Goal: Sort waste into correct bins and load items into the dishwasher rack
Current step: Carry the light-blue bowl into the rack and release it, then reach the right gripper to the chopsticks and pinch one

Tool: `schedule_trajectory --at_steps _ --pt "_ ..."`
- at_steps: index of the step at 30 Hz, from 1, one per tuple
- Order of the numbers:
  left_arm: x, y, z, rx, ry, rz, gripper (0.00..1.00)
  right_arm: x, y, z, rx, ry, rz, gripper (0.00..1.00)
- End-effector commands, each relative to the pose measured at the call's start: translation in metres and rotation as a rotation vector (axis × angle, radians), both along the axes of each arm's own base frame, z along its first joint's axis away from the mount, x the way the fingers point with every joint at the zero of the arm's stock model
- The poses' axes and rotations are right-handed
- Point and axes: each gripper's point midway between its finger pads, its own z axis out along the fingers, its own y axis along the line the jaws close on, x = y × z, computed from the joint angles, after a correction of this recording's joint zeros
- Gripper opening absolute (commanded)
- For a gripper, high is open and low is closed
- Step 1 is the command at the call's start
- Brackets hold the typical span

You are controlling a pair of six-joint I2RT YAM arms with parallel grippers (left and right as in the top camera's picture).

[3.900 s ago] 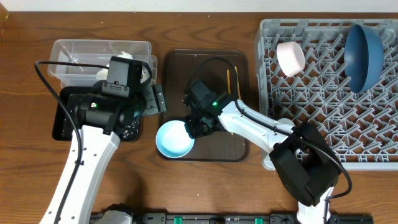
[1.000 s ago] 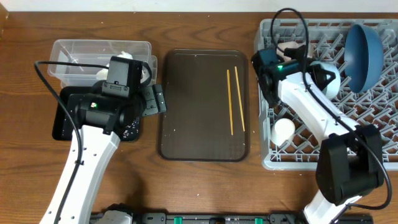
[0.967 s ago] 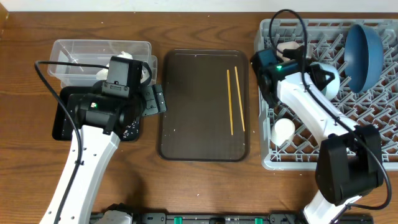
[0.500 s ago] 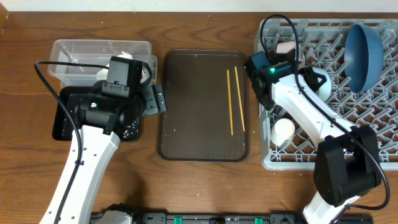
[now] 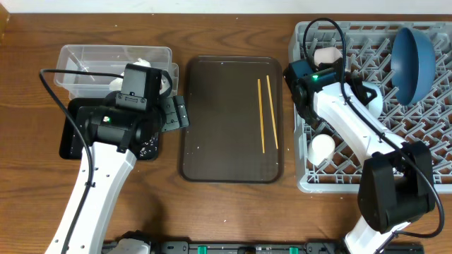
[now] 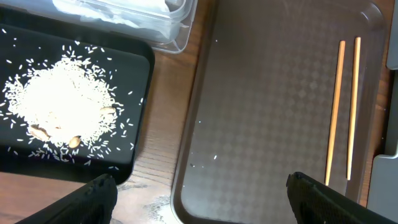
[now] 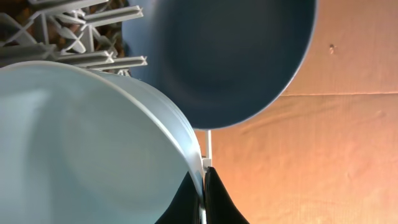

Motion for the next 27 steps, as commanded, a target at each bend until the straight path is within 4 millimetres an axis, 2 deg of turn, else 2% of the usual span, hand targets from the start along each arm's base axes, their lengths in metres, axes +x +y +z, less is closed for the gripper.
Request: schedule_trajectory --at_steps 1,3,4,7,8,12,18,22,27 --pt "0.003 0.002 0.004 0.011 -0.009 0.000 0.90 0.000 -0.001 -0.006 0.018 -0.004 -0.014 0.01" --pt "0.003 0.002 0.004 0.011 -0.009 0.000 0.90 0.001 0.000 -0.007 0.023 -0.008 -0.011 0.02" --pt "0.003 0.002 0.004 0.011 -0.009 0.000 0.90 0.002 0.002 -0.007 0.028 -0.015 -0.007 0.06" --pt "0.003 0.002 0.004 0.011 -0.009 0.000 0.90 0.005 0.013 -0.010 0.051 -0.026 0.015 0.44" --pt "0.003 0.002 0.004 0.011 -0.009 0.000 0.90 0.005 0.016 -0.010 0.052 -0.029 0.024 0.52" --pt "0.003 0.002 0.004 0.011 -0.009 0.000 0.90 0.011 0.036 -0.010 0.056 -0.035 0.084 0.73" --pt "0.003 0.002 0.004 0.011 -0.009 0.000 0.90 0.029 0.061 -0.016 0.126 -0.037 0.165 0.81" --pt "0.003 0.002 0.004 0.011 -0.009 0.000 0.90 0.044 0.075 -0.020 0.263 -0.025 0.209 0.95" --pt "0.003 0.002 0.004 0.011 -0.009 0.000 0.90 0.064 0.102 -0.003 0.470 -0.049 0.283 0.99"
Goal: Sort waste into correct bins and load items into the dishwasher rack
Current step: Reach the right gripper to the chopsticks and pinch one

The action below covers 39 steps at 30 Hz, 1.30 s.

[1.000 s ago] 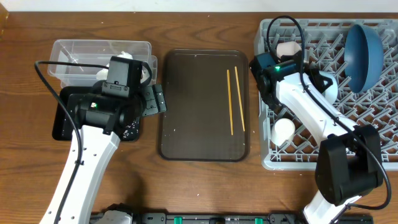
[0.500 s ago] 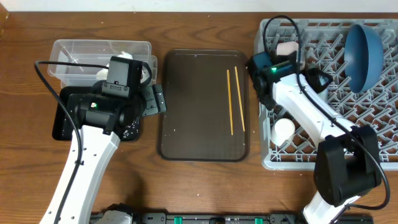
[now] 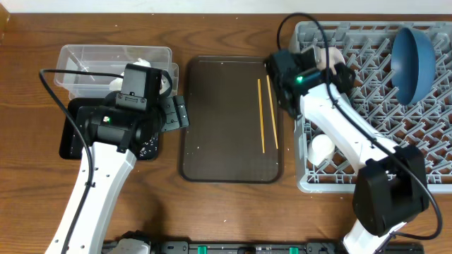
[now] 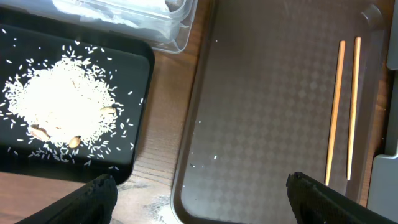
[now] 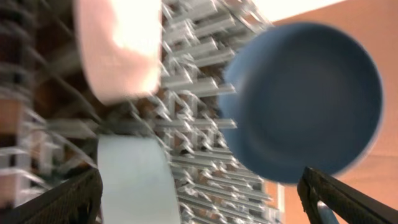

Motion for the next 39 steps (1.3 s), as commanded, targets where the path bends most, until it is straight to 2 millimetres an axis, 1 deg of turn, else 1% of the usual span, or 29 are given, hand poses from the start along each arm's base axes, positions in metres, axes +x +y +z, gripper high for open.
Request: schedule_trajectory --at_steps 1,2,4,6,7,8,9,10,11,12,14,16,18,21,23,26,30,35,39 --pt "0.003 0.002 0.004 0.011 -0.009 0.000 0.90 0.017 0.027 0.012 0.177 0.015 0.099 0.99" --pt "0.003 0.002 0.004 0.011 -0.009 0.000 0.90 0.020 0.038 0.015 0.228 0.017 0.132 0.98" --pt "0.003 0.002 0.004 0.011 -0.009 0.000 0.90 0.024 0.065 0.021 0.350 0.027 0.210 0.93" --pt "0.003 0.002 0.004 0.011 -0.009 0.000 0.90 0.024 0.100 0.024 0.508 0.059 0.308 0.91" --pt "0.003 0.002 0.004 0.011 -0.009 0.000 0.90 0.020 0.122 0.024 0.601 0.087 0.368 0.92" --pt "0.003 0.002 0.004 0.011 -0.009 0.000 0.90 0.013 0.154 0.023 0.736 0.134 0.459 0.93" --pt "0.003 0.002 0.004 0.011 -0.009 0.000 0.90 0.004 0.179 0.024 0.848 0.176 0.536 0.92" --pt "0.003 0.002 0.004 0.011 -0.009 0.000 0.90 -0.002 0.198 0.024 0.935 0.207 0.586 0.88" --pt "0.003 0.002 0.004 0.011 -0.009 0.000 0.90 -0.008 0.214 0.023 1.024 0.229 0.611 0.86" --pt "0.003 0.002 0.004 0.011 -0.009 0.000 0.90 -0.010 0.222 0.021 1.077 0.233 0.600 0.85" --pt "0.003 0.002 0.004 0.011 -0.009 0.000 0.90 -0.007 0.225 0.006 1.118 0.218 0.509 0.79" --pt "0.003 0.002 0.004 0.011 -0.009 0.000 0.90 -0.002 0.214 -0.019 1.081 0.186 0.373 0.69" --pt "0.003 0.002 0.004 0.011 -0.009 0.000 0.90 -0.002 0.204 -0.043 1.042 0.168 0.237 0.65" --pt "0.003 0.002 0.004 0.011 -0.009 0.000 0.90 -0.011 0.203 -0.074 1.010 0.208 0.147 0.54" --pt "0.003 0.002 0.004 0.011 -0.009 0.000 0.90 -0.015 0.203 -0.091 0.988 0.238 0.109 0.46" --pt "0.003 0.002 0.004 0.011 -0.009 0.000 0.90 -0.022 0.196 -0.115 0.960 0.267 0.012 0.45" --pt "0.003 0.002 0.004 0.011 -0.009 0.000 0.90 -0.031 0.188 -0.138 0.928 0.319 -0.060 0.45" --pt "0.003 0.002 0.004 0.011 -0.009 0.000 0.90 -0.036 0.179 -0.151 0.901 0.354 -0.096 0.45" --pt "0.003 0.002 0.004 0.011 -0.009 0.000 0.90 -0.042 0.170 -0.167 0.876 0.399 -0.136 0.45"
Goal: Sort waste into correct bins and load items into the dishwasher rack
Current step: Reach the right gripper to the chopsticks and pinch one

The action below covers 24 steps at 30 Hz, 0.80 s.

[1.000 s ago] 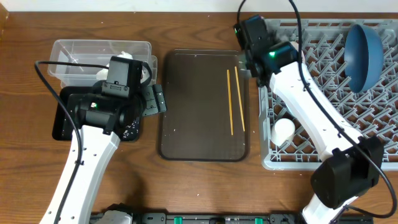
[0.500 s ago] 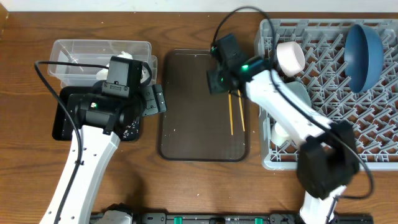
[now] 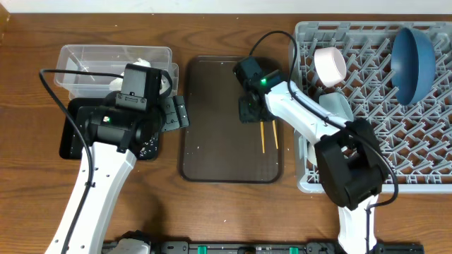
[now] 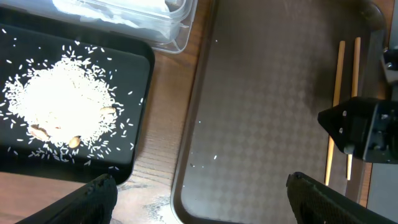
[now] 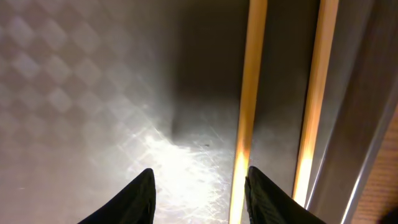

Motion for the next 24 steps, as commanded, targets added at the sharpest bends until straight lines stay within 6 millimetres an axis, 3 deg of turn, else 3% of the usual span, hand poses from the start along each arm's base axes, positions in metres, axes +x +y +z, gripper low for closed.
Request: schedule_trajectory --at_steps 1,10,20,24 --pt "0.003 0.002 0.004 0.011 -0.009 0.000 0.90 -0.002 -0.011 -0.019 -0.029 0.047 -0.041 0.45" --pt "0.003 0.002 0.004 0.011 -0.009 0.000 0.90 -0.001 -0.031 -0.028 -0.020 0.111 -0.062 0.40" --pt "0.003 0.002 0.004 0.011 -0.009 0.000 0.90 -0.009 -0.022 -0.033 0.026 0.152 0.064 0.01" --pt "0.003 0.002 0.004 0.011 -0.009 0.000 0.90 -0.010 -0.017 -0.022 0.033 0.139 0.102 0.01"
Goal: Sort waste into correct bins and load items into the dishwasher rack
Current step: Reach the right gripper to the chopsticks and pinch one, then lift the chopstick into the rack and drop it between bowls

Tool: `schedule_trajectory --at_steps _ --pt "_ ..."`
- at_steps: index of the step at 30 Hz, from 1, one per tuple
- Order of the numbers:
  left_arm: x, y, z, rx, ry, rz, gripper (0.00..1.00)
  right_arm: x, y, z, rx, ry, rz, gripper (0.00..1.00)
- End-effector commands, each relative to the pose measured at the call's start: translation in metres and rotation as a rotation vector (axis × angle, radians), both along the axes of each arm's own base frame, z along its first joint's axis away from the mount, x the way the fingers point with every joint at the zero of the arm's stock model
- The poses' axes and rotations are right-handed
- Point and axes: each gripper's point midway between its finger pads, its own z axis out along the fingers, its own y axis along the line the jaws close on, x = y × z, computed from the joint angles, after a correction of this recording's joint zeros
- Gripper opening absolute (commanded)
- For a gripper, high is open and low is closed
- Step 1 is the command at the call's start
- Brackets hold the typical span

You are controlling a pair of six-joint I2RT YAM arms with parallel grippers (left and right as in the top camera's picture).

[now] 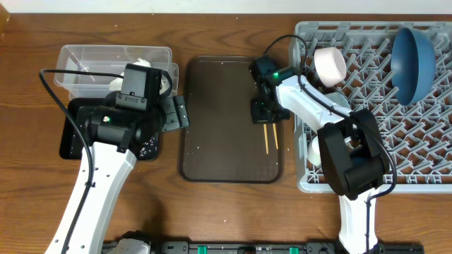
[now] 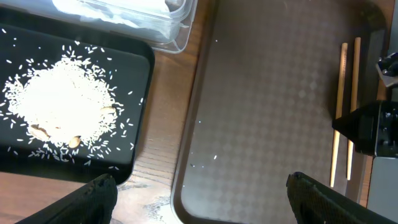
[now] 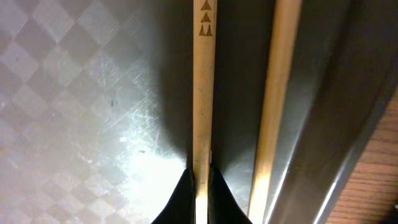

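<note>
Two wooden chopsticks lie side by side on the right part of the dark tray [image 1: 212, 106]. My right gripper [image 3: 200, 186] is down on the tray and shut on the left chopstick [image 3: 203, 93]. The other chopstick [image 3: 280, 93] lies free beside it, close to the tray's rim. From above, the right gripper [image 1: 266, 111] covers the middle of the pair. My left gripper [image 2: 202, 202] hangs open and empty over the tray's left edge. The dishwasher rack [image 1: 424, 141] stands to the right.
The rack holds a blue bowl [image 1: 413, 53], a pink cup [image 1: 330, 65] and a white cup [image 1: 321, 148]. At the left are a black tray with spilled rice [image 2: 56, 106] and a clear bin [image 1: 92, 56] with white waste in it.
My right gripper was open astride the left chopstick and is now shut on it. It also sits a little further right on the tray. The left arm has not moved.
My right gripper was shut at the rim of a pale bowl in the rack. Then it was open over the rack's left end. Then it stood open astride the left chopstick on the tray, and now it grips that chopstick. The left arm stayed put throughout.
</note>
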Motion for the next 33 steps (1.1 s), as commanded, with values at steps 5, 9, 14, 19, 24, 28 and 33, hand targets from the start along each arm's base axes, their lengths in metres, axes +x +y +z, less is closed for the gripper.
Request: schedule_trajectory --at_steps 5,9,14,19,24,28,33 --pt "0.003 0.002 0.004 0.011 -0.009 0.000 0.90 0.001 0.018 0.043 0.054 -0.060 0.124 0.01" --pt "0.003 0.002 0.004 0.011 -0.009 0.000 0.90 0.006 0.012 0.101 0.078 -0.175 0.166 0.01" --pt "0.003 0.002 0.004 0.011 -0.009 0.000 0.90 0.008 -0.042 0.167 -0.031 -0.325 0.085 0.01" --pt "0.003 0.002 0.004 0.011 -0.009 0.000 0.90 -0.001 -0.124 0.204 -0.236 -0.379 -0.056 0.01" --pt "0.003 0.002 0.004 0.011 -0.009 0.000 0.90 -0.014 -0.206 0.207 -0.418 -0.310 -0.192 0.01" --pt "0.003 0.002 0.004 0.011 -0.009 0.000 0.90 -0.015 -0.243 0.196 -0.448 -0.257 -0.238 0.01" --pt "0.003 0.002 0.004 0.011 -0.009 0.000 0.90 -0.012 -0.263 0.176 -0.426 -0.183 -0.183 0.01"
